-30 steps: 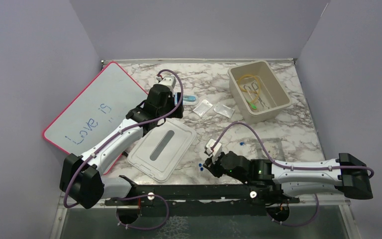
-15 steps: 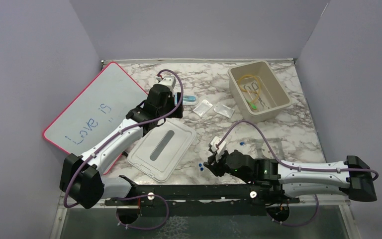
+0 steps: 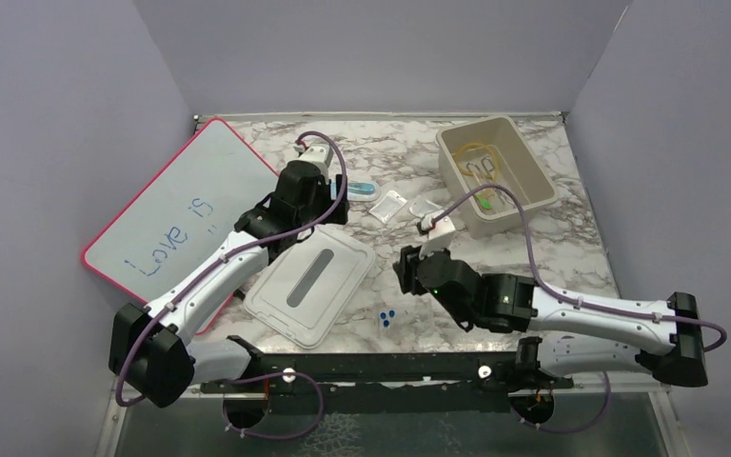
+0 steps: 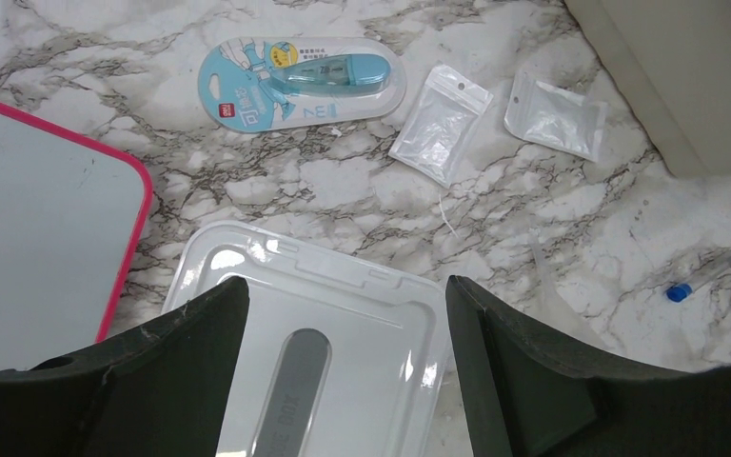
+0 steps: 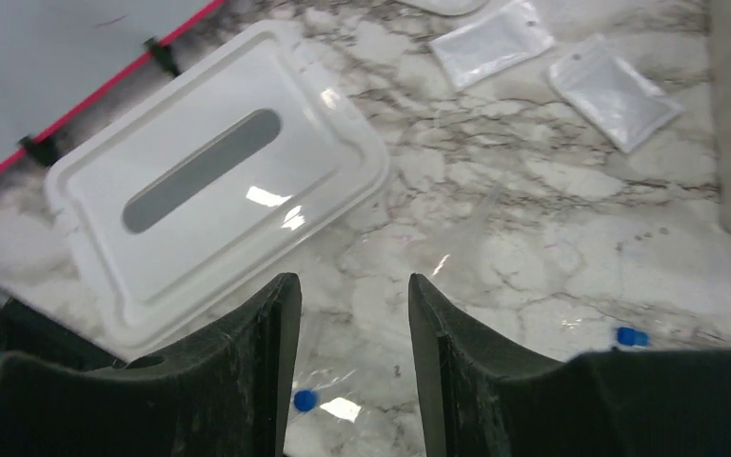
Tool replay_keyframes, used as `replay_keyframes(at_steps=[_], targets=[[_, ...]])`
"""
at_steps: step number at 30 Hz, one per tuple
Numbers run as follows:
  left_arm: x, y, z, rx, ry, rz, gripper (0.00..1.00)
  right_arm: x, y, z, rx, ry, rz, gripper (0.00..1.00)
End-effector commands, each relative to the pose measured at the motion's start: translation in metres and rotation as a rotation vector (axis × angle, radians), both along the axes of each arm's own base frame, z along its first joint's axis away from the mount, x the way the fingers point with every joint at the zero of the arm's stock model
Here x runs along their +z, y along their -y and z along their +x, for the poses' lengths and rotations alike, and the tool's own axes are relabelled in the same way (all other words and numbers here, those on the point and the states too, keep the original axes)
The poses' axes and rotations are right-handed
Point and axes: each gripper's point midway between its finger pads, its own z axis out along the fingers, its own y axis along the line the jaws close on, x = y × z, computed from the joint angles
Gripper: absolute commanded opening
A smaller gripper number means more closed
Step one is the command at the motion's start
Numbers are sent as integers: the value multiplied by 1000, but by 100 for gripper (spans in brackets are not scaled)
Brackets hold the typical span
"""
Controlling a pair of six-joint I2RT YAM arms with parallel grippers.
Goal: Organize the chemistry lab equipment
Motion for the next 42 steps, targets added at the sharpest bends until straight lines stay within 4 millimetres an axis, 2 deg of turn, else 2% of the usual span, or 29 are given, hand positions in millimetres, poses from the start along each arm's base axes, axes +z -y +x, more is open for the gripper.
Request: replay_keyframes(at_steps=[1,4,8,17,27,37,42], targets=[[24,-5,0,9,66,-24,79,-23,51,34,-306,-119,-97,50],[23,-6,-1,7,68,-19,79,-38,70,47,-418,-203,-84,50],[20,-6,-4,-3,63,-22,79,-67,108,58,-633,-335,-64,50],[10,0,-5,-32,44,-23,79,-131,167,61,-906,-480,-77,50],[2,1,-5,-40,28,-16,79,-179,182,71,-982,-562,-92,49],[-1,-2,-3,-33,28,-3,79,-191,179,79,-966,-553,-90,49],[-2,-2,-3,-34,24,-1,79,-196,181,75,-967,-573,-101,34]])
